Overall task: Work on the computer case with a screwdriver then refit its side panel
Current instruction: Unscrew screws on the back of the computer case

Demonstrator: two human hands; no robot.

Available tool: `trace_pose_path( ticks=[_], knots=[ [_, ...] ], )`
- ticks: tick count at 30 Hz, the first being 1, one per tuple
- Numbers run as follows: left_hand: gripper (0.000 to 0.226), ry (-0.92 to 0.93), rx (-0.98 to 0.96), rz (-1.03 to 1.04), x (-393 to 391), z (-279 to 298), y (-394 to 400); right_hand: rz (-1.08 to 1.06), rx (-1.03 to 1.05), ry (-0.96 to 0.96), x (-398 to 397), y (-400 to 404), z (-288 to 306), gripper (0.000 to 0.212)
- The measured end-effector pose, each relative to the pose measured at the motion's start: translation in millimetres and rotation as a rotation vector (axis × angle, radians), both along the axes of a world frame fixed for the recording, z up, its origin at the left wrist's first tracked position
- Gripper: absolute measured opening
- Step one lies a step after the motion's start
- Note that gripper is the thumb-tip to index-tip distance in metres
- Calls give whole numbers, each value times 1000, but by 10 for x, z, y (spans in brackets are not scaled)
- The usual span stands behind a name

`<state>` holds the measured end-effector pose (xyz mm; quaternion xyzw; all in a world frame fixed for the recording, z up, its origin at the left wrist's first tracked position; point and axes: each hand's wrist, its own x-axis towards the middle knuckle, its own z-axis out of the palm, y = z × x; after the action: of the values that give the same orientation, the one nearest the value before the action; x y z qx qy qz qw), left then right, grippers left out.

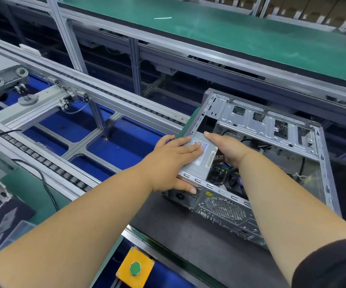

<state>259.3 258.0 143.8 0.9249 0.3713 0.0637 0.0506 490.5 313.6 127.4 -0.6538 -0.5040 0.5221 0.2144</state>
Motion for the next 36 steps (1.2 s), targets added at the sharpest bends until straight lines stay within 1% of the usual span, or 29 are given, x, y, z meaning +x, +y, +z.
trace_pose_path(
  ticks=[1, 2, 4, 5, 9, 10, 12, 13, 14, 16, 19, 22, 23, 24, 25, 27, 28, 30, 33, 36],
  knots=[
    [107, 17, 10, -5, 7, 15, -7, 7, 1, -17, 11, 13, -2, 51],
    [105, 26, 10, -13, 15, 28, -14, 13, 2, -29, 23, 19, -1, 54],
    [102, 38, 4, -40, 27, 50, -35, 28, 5, -57, 42, 24, -2, 68],
    [100, 41, 4, -53, 32, 57, -46, 41, 14, -77, 43, 17, 9, 72],
    [98, 42, -10, -81, 48, 73, -56, 33, 89, -147, 54, 46, 32, 68],
    [98, 38, -14, -84, 50, 78, -54, 6, 105, -132, 54, 74, 12, 63],
    [98, 40, -13, -93, 57, 85, -41, -105, 112, -14, 27, 114, -20, 40],
    [99, 46, -8, -99, 60, 87, -37, -144, 110, 36, 14, 116, -30, 32],
    [99, 49, -7, -102, 62, 86, -32, -155, 101, 46, -3, 113, -32, 31],
    [99, 35, -19, -97, 60, 77, -29, -157, 70, 24, -17, 80, -26, 39],
    [97, -35, -68, -81, 41, 59, -51, -225, -17, 135, -16, 49, 22, 49],
    [94, -85, -71, -74, 21, 37, -90, -183, -90, 172, -38, -14, 127, 56],
    [93, -94, -57, -73, 12, 32, -105, -142, -108, 138, -64, -40, 175, 59],
    [94, -103, -45, -76, 3, 29, -119, -94, -106, 52, -95, -70, 212, 64],
    [95, -118, -42, -80, -6, 28, -131, -49, -81, -73, -130, -101, 235, 67],
    [93, -163, -77, -92, -18, 30, -136, -17, 27, -291, -195, -155, 230, 59],
    [87, -168, -97, -105, -22, 29, -126, -35, 100, -323, -214, -178, 204, 53],
    [77, -147, -93, -133, -20, 19, -107, -66, 183, -289, -229, -217, 159, 47],
    [73, -171, -75, -150, -20, 1, -99, -89, 166, -232, -212, -217, 137, 42],
    [73, -195, -65, -159, -31, -38, -85, -94, 156, -218, -203, -205, 139, 46]
  ],
)
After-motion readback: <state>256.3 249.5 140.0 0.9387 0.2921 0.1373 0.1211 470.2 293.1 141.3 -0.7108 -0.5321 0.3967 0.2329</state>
